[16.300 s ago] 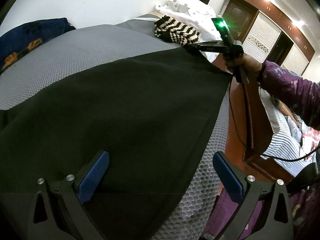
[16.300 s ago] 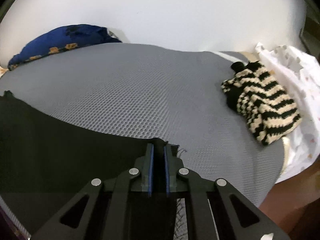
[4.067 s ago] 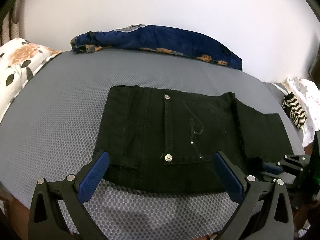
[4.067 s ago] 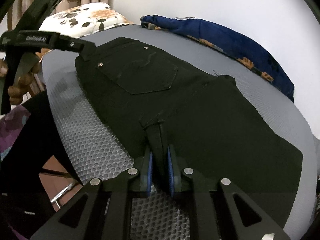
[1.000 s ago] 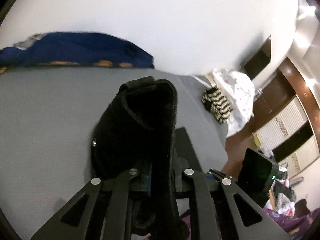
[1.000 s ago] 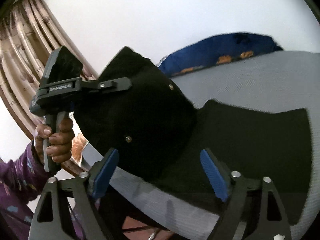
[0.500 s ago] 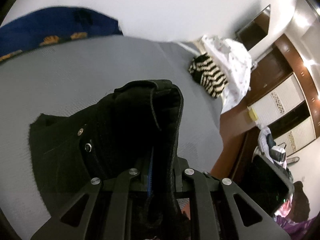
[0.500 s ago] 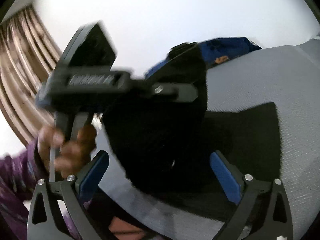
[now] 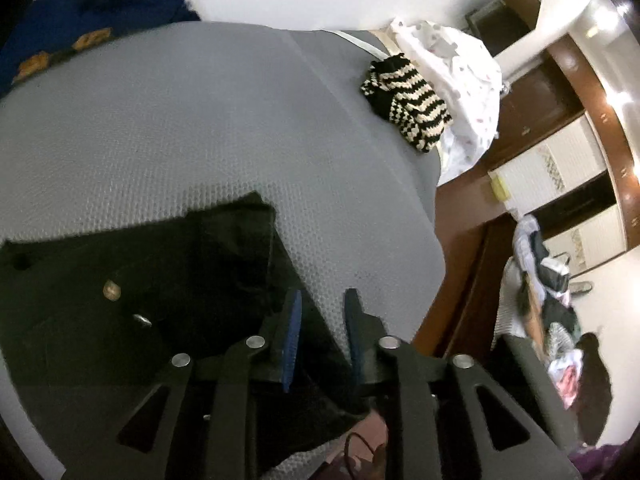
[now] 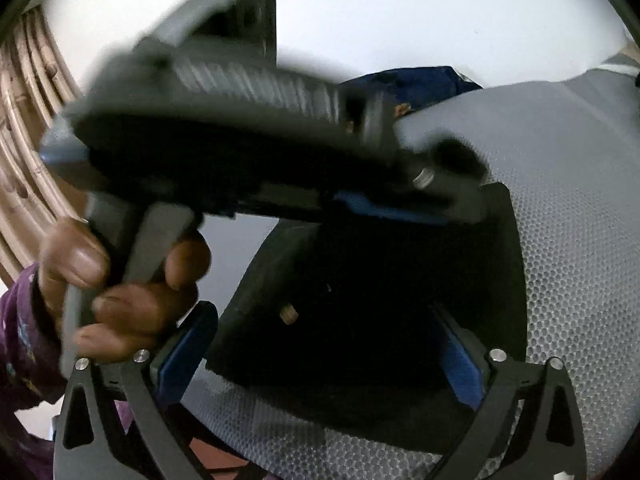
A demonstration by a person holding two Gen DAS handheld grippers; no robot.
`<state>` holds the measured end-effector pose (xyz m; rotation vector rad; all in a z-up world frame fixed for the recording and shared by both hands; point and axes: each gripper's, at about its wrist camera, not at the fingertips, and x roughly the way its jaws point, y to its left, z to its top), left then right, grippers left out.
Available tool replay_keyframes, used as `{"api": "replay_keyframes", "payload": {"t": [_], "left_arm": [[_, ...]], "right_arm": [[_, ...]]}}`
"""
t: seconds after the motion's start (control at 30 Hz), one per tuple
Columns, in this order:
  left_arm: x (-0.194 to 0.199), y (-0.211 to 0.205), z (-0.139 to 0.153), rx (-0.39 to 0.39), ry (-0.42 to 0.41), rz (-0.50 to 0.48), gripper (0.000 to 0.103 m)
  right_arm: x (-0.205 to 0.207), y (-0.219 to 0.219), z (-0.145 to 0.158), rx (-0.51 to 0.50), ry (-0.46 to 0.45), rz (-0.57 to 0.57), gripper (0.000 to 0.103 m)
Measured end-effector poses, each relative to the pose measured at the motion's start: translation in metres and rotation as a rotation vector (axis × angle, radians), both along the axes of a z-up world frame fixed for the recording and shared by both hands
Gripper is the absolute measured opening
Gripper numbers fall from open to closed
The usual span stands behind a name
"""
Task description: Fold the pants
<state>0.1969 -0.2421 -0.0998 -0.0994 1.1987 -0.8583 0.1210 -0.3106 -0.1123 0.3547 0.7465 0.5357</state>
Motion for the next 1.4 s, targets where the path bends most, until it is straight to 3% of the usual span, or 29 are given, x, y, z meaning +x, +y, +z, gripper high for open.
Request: {"api": "replay_keyframes", "payload": {"t": [0.13,0.2,0.37,0.53,0.57,0.63,0.7,0.73,0.87,1.03,1.17,1.4], "left_arm": [[-0.001,0.019,0.025,-0.074,-0.082,0.041,0.040],[-0.004,0.042,0.034,-0.073,-0.128,0.095,0.057],[-0.016,0.114,0.033,-0.005,-0.193,0.210,0.061],[-0.035,0.182,-0.003,0.049,-0.103,0.327,0.061],[-0.038,0.190,-0.010,0.059,-0.093,0.338,0.061],[-0.044,0.203,-0.024,0.087,-0.082,0.360,0.061],[-0.047,0.209,-0.033,0.096,-0.072,0.388,0.061],[-0.048,0.211,-0.035,0.090,-0.073,0.395,0.061],[-0.051,0.210,-0.035,0.076,-0.120,0.409,0.061],[-0.054,0.192,-0.031,0.116,-0.224,0.347,0.063],[-0.057,0.179,-0.033,0.159,-0.278,0.305,0.065],[-0.054,0.185,-0.034,0.146,-0.314,0.355,0.065]], "right_arm": [[0.005,-0.023,-0.018,0.083,0.088,-0.056,0.095],[0.007,-0.034,-0.021,0.126,0.098,-0.077,0.095],[0.012,-0.047,-0.023,0.216,0.123,-0.069,0.096],[0.045,-0.042,-0.023,0.211,0.181,-0.070,0.094],[0.050,-0.040,-0.023,0.190,0.194,-0.073,0.088],[0.058,-0.037,-0.025,0.137,0.231,-0.085,0.043],[0.059,-0.042,-0.028,0.100,0.258,-0.115,0.025],[0.060,-0.049,-0.031,0.131,0.276,-0.117,0.022],[0.059,-0.065,-0.031,0.235,0.285,-0.126,0.018],[0.055,-0.081,-0.037,0.265,0.285,-0.150,0.017],[0.048,-0.086,-0.048,0.268,0.297,-0.147,0.017],[0.044,-0.092,-0.044,0.221,0.282,-0.123,0.019]]}}
